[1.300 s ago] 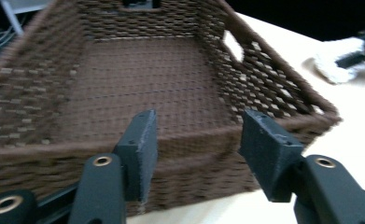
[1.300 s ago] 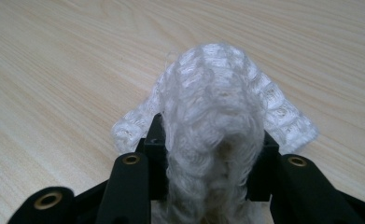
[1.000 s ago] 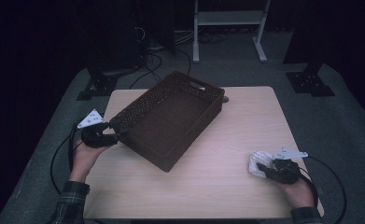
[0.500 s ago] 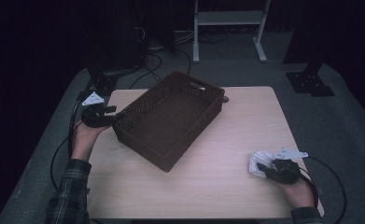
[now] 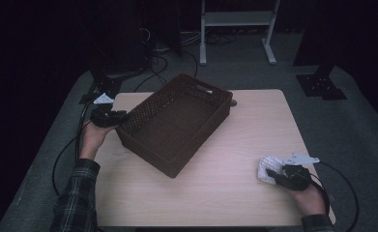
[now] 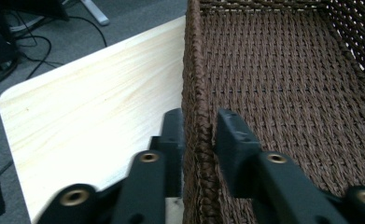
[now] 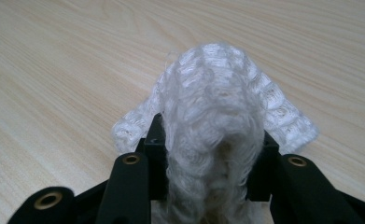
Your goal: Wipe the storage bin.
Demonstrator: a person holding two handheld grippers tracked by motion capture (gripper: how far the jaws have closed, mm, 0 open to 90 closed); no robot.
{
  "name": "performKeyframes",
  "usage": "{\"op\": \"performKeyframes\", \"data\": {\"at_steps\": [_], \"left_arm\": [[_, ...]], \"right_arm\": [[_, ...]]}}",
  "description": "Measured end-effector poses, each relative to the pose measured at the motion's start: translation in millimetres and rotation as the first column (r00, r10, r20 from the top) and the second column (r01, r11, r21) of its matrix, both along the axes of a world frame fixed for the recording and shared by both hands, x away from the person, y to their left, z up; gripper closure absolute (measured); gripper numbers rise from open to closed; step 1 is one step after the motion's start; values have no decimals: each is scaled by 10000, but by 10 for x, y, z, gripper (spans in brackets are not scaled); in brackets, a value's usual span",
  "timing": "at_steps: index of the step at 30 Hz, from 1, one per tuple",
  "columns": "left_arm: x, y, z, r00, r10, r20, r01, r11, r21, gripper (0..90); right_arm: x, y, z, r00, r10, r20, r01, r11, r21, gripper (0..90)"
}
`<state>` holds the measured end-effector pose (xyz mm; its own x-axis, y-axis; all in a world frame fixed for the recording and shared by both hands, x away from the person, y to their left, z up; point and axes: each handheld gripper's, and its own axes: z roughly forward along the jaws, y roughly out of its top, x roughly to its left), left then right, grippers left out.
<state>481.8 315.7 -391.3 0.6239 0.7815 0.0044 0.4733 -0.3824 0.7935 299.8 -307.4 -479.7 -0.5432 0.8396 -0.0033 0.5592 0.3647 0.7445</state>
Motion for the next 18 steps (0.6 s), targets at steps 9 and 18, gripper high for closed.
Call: {"op": "performKeyframes", "data": {"at_steps": [9,18], "left_arm": [[-40,-35,7,9998,-182,-124,180,9998,-126,828],[-196,-211,3,9990,-407,-158,404,9990,-212,820]], "right_arm": [[0,0,-1,10000,1,-7,-1,10000,10,608],[0,3,1,10000,-5,-10,5,10000,-17,608]]}}
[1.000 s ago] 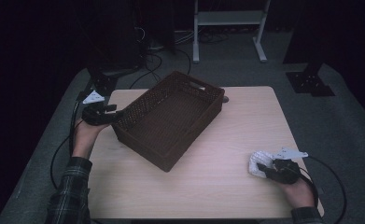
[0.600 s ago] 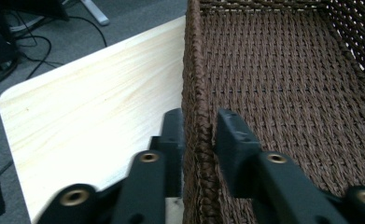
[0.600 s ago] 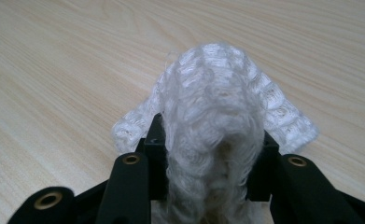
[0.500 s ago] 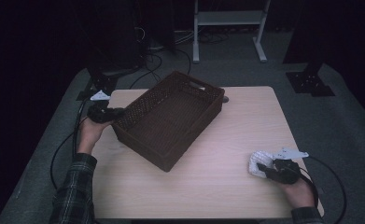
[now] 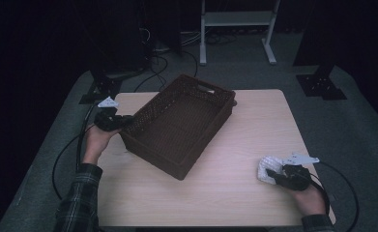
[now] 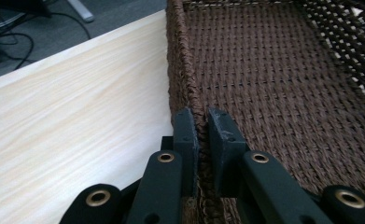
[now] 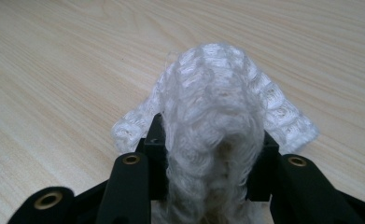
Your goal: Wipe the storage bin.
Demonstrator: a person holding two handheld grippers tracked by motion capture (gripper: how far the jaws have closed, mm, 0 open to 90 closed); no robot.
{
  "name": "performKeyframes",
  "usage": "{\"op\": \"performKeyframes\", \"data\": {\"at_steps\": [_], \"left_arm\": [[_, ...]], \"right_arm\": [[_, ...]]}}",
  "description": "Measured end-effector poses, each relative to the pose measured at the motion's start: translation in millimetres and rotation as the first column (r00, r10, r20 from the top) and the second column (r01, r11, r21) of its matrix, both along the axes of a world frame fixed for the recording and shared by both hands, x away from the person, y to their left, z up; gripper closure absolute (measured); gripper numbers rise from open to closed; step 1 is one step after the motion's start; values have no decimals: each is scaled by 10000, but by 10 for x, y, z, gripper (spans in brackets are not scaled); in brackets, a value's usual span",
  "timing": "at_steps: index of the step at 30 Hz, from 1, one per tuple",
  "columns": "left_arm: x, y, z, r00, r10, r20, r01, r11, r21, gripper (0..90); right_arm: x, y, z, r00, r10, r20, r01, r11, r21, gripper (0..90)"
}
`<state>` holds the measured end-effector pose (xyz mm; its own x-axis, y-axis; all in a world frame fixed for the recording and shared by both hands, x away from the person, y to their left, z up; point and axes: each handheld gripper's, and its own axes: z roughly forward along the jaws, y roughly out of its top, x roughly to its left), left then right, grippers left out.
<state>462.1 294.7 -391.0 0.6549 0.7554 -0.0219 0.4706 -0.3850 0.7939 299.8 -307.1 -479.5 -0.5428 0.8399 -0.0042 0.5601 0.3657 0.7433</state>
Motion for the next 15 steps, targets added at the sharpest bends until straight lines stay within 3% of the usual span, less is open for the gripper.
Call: {"op": "performKeyframes", "data": {"at_steps": [7,15], "left_arm": [[-142,-195,-13,9996,-297,-25,297,9993,-214,808],[-301,-466,1,9985,-544,-106,542,9985,-119,802]], "right_arm": [[-1,1,1,10000,2,-3,-2,10000,-2,608],[0,0,1,10000,6,-8,-6,10000,0,609]]}}
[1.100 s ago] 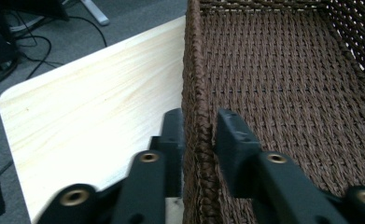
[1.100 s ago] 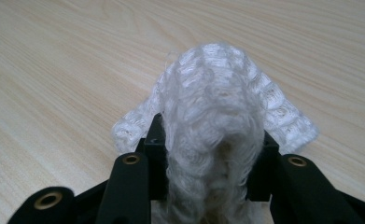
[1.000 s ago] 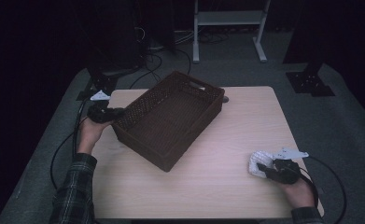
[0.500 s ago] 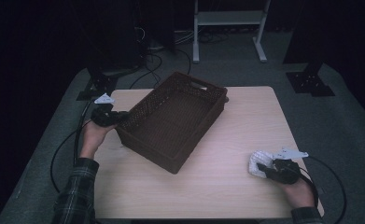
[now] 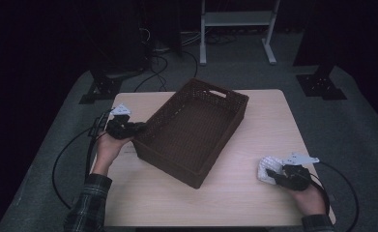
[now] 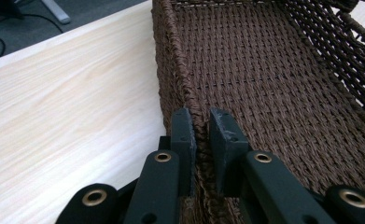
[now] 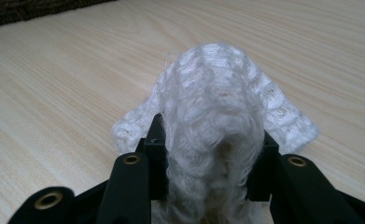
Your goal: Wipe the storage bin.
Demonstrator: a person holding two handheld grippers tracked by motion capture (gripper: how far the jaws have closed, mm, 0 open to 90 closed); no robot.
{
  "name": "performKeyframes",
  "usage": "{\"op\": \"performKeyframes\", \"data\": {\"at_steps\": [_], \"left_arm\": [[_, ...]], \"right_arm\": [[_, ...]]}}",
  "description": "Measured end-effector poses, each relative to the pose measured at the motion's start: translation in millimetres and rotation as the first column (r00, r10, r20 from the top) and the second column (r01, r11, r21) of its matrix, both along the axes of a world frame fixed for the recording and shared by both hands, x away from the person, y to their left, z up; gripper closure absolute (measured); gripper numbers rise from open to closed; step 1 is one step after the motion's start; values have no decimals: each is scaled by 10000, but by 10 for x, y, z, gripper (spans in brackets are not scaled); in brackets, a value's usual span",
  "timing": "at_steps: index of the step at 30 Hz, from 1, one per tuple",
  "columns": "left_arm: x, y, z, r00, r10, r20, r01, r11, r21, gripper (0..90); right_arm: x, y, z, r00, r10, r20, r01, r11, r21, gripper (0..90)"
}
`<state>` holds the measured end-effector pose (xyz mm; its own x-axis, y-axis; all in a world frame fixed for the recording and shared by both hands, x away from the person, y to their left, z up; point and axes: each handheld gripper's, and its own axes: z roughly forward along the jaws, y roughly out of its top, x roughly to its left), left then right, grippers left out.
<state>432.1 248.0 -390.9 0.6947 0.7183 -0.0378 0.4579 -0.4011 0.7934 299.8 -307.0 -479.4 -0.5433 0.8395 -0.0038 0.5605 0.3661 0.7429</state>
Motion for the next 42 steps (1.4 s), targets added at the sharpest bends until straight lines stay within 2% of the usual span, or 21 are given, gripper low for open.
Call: {"op": "performKeyframes", "data": {"at_steps": [2,6,11,16,18,21,24,27,29,38,42], "left_arm": [[-43,-57,-18,10000,-42,19,42,9999,-154,800],[-80,-63,-40,9999,-110,101,114,9993,-351,785],[-155,23,21,9989,-308,339,331,9970,-694,702],[-299,208,131,9976,-248,645,306,9954,-908,702],[-347,290,148,9977,-185,654,254,9941,-1055,728],[-420,435,147,9978,-109,652,197,9906,-1352,833],[-486,522,94,9983,-156,569,226,9920,-1242,887],[-533,568,19,9984,-101,560,159,9943,-1052,899],[-539,588,-22,9983,-52,582,121,9928,-1196,899],[-480,433,-128,9973,-560,467,606,9927,-1044,896],[-484,416,-140,9972,-610,441,651,9928,-1001,898]], "right_arm": [[0,0,0,10000,5,0,-5,10000,0,609],[0,-1,-1,10000,2,-2,-2,10000,8,609],[1,-3,-2,10000,-2,-4,2,10000,39,609],[2,-1,-1,10000,-5,-12,5,10000,14,609],[2,-1,-1,10000,-7,-11,7,10000,15,609],[3,0,-1,10000,-4,-11,4,10000,13,609],[1,-1,-1,10000,-10,-3,10,10000,15,609],[3,-1,-1,10000,-2,-16,2,10000,23,609],[4,-1,-1,10000,-6,-15,6,10000,26,611],[1,-1,9,10000,-36,-34,37,10000,91,623],[-3,-18,20,10000,-56,16,56,9998,171,623]]}}
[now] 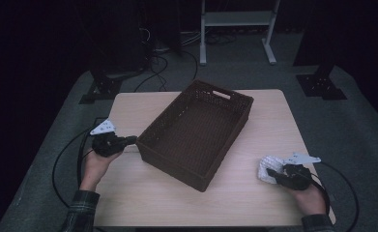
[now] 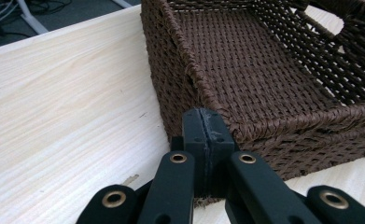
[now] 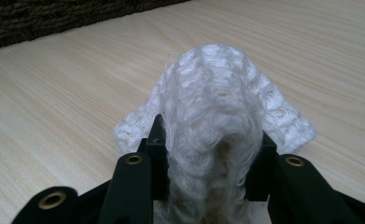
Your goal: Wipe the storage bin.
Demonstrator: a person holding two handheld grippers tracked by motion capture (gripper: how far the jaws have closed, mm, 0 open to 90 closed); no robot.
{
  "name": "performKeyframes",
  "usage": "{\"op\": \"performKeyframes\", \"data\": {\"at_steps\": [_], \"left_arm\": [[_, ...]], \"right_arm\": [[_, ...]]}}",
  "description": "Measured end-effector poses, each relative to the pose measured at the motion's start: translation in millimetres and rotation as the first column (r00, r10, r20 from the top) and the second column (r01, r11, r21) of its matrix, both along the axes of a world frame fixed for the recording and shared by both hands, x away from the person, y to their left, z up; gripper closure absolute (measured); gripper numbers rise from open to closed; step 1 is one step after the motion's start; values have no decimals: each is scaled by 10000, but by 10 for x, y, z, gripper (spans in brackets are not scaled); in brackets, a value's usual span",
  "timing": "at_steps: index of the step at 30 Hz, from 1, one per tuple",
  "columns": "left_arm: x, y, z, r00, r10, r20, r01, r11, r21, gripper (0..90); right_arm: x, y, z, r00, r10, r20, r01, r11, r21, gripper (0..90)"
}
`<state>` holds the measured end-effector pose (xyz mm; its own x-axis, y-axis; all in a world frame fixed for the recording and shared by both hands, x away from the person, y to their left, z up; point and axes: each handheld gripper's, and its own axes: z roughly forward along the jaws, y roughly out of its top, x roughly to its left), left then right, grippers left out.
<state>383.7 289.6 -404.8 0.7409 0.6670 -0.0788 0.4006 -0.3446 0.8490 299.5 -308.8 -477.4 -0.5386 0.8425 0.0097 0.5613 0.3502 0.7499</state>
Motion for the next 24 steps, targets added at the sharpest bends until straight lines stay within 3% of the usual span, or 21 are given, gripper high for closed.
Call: {"op": "performKeyframes", "data": {"at_steps": [13,24], "left_arm": [[-141,-218,11,9960,-891,-65,890,9960,-121,897],[-285,-499,-11,9809,-1938,-144,1934,9807,-292,896]], "right_arm": [[-16,8,9,10000,4,47,-3,10000,-91,623],[-18,15,9,10000,16,50,-15,9999,-170,623]]}}
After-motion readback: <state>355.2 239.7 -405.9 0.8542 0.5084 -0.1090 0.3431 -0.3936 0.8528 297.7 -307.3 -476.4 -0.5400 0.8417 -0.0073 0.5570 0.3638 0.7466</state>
